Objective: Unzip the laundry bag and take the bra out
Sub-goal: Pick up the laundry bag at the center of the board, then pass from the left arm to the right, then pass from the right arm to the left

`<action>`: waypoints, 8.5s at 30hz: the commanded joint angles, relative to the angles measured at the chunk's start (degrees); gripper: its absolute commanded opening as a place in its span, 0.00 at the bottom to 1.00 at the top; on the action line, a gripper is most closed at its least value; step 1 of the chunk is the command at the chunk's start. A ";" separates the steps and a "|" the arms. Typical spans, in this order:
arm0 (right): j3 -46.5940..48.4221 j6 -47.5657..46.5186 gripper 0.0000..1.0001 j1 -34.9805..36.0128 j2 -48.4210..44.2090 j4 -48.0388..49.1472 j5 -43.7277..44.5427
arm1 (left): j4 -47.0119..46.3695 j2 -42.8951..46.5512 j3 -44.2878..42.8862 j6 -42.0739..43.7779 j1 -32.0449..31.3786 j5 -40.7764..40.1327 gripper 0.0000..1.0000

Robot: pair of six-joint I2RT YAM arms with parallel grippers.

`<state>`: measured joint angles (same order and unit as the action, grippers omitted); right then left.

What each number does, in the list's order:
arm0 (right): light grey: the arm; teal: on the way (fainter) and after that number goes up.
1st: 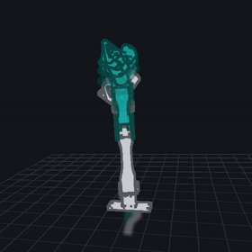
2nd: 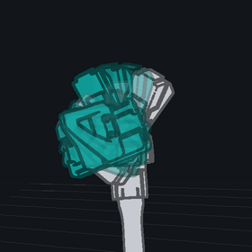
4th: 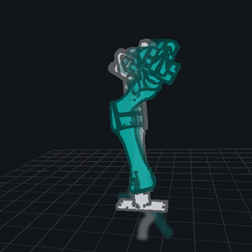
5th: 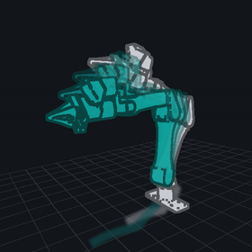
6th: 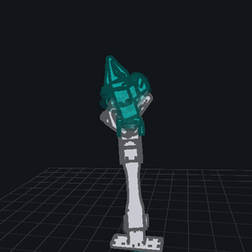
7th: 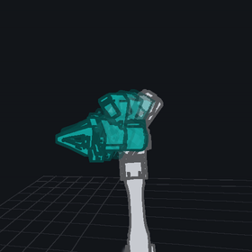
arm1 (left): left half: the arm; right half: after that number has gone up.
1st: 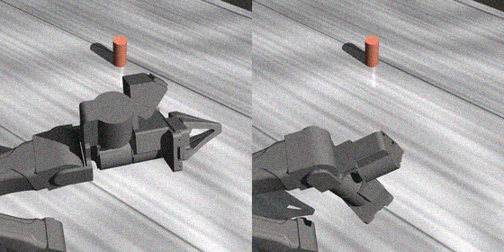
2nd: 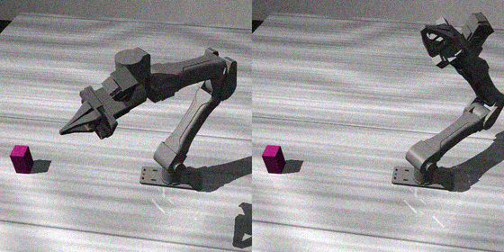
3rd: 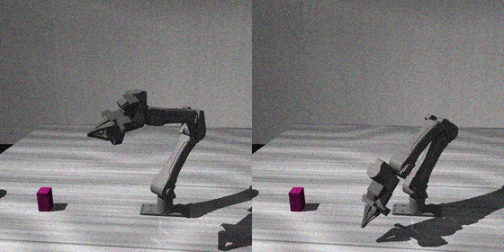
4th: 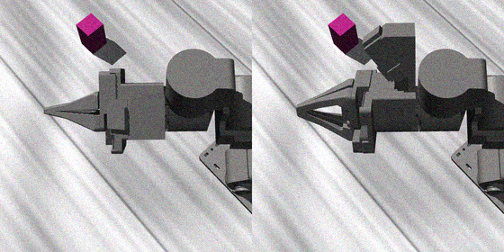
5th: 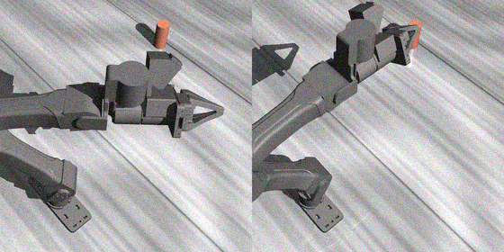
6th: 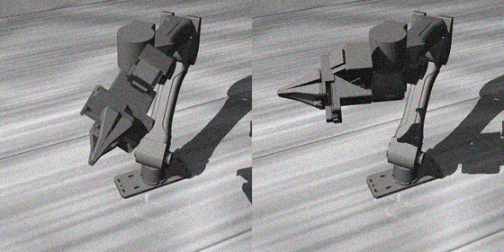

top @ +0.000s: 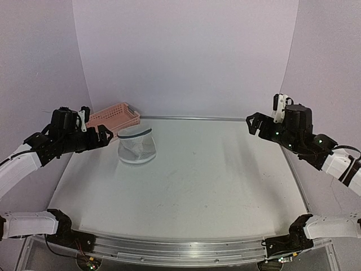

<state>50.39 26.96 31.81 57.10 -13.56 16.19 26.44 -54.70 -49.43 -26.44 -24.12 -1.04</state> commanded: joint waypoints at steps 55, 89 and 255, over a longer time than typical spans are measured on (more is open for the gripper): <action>-6.14 0.81 0.98 0.18 -12.10 0.38 -8.12 | -6.92 -45.64 -25.90 -25.69 7.68 12.91 0.52; -3.53 -2.14 0.96 3.32 -1.29 1.16 -29.60 | -15.30 -31.50 -11.08 -12.84 2.26 26.17 0.00; -3.61 17.66 0.57 29.95 17.86 25.23 -4.84 | -51.84 -12.84 12.13 -44.87 -20.97 15.92 0.00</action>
<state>47.05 45.21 59.75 76.93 12.08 6.07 -21.52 -69.69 -37.32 -67.79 -45.08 20.84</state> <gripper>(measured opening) 0.561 0.036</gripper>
